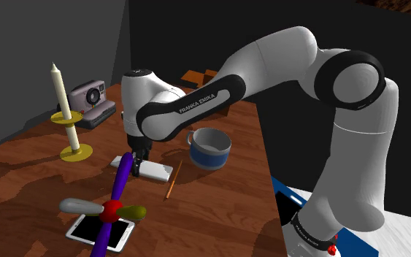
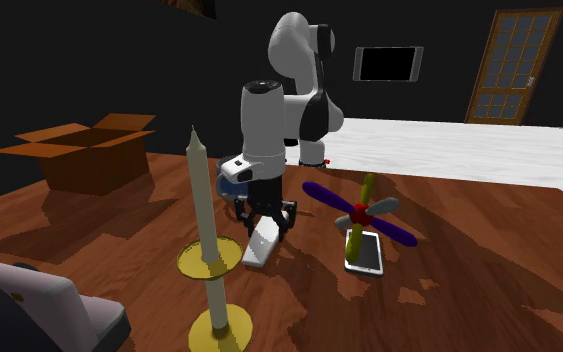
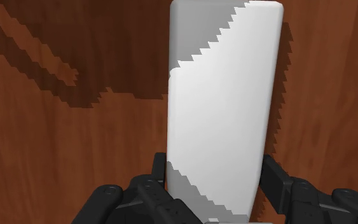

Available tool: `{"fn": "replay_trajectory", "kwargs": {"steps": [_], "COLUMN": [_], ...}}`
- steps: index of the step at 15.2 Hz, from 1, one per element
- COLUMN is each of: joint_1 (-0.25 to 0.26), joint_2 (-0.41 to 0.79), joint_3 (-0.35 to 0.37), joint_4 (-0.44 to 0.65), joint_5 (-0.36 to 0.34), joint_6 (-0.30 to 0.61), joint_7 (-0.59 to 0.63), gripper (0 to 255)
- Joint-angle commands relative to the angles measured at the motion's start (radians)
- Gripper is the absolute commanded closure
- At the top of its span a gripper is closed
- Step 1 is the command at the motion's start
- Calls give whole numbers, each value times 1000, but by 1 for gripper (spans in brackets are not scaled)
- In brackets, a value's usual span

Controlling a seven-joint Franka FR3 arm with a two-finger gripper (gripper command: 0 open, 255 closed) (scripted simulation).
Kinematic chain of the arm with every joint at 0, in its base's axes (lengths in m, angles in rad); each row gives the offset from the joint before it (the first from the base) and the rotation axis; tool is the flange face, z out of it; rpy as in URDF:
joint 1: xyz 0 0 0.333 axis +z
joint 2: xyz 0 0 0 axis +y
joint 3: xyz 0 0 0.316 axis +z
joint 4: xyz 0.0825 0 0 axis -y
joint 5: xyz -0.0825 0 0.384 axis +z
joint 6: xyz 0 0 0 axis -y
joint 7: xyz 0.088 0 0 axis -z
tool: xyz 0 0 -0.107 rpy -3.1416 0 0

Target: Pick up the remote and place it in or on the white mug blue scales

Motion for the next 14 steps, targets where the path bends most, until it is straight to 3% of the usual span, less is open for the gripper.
{"fn": "replay_trajectory", "kwargs": {"steps": [1, 14], "joint_1": [-1, -9], "joint_2": [-7, -82], "joint_3": [1, 14], "joint_4": [4, 81], "joint_5": [3, 35], "joint_6": [-11, -160], "joint_7": [-2, -23], "gripper": [255, 255]}}
